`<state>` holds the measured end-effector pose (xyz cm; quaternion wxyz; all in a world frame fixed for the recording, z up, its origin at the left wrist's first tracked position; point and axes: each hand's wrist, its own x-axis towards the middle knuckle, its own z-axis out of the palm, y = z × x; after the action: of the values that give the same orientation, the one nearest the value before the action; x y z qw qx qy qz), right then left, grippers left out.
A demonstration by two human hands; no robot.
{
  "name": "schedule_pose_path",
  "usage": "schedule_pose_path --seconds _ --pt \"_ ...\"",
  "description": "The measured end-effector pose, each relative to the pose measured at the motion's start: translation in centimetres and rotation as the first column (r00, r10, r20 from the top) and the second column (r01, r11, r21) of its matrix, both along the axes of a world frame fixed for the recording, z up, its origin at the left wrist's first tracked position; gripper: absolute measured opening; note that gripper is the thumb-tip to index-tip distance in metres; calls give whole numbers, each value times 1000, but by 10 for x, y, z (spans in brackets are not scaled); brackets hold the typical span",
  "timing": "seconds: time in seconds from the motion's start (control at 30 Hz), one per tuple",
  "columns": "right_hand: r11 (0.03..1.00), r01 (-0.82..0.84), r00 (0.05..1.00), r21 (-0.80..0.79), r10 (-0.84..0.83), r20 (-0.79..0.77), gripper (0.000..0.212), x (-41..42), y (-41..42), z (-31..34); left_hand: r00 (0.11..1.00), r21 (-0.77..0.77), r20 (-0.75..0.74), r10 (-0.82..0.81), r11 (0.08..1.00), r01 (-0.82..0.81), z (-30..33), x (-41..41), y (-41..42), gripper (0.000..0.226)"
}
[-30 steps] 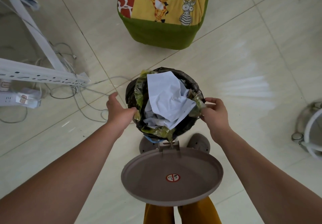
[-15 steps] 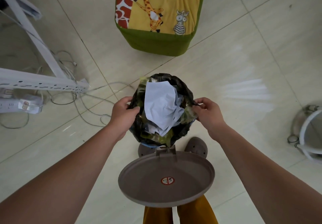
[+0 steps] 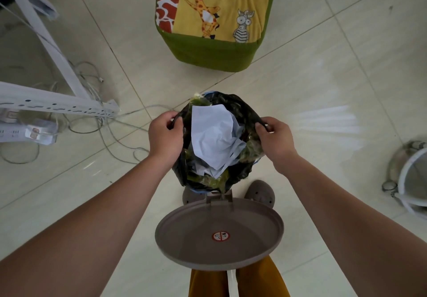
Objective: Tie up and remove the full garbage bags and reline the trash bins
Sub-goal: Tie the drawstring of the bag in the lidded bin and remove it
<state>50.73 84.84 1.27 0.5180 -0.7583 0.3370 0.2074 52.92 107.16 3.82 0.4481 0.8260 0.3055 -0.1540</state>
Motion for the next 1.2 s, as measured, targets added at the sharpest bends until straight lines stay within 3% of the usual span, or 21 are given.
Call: schedule_pose_path --seconds 0.1,0.27,0.33,0.43,0.57,0.73,1.0,1.1,1.2 --pt "994 102 993 -25 -101 66 19 -11 -3 8 995 -3 84 44 999 -43 9 -10 2 22" --pt "930 367 930 33 -367 -7 27 -43 -20 22 989 40 87 119 992 -123 20 -31 13 25" --pt "918 394 919 47 -392 -44 30 -53 -24 28 987 38 3 160 986 -160 21 -37 18 22" --pt "945 322 937 63 -309 -165 23 -66 -26 30 975 7 -149 167 986 -168 21 -47 22 38" --pt "952 268 904 146 -196 -379 44 -72 -20 26 924 -36 -359 129 988 -152 14 -60 21 37" --pt "938 279 896 206 -176 -409 45 -69 -6 19 817 -152 -571 74 969 -194 3 -76 19 24" --pt "832 476 848 284 -348 -401 11 -61 -6 35 787 -179 -579 212 909 -376 12 -70 15 23" --pt "776 550 817 308 -425 -388 10 -57 -12 45 805 -174 -523 281 889 -424 22 -58 16 21" --pt "789 537 833 299 -441 -334 11 -50 -18 53 843 -195 -423 333 875 -443 29 -46 18 19"
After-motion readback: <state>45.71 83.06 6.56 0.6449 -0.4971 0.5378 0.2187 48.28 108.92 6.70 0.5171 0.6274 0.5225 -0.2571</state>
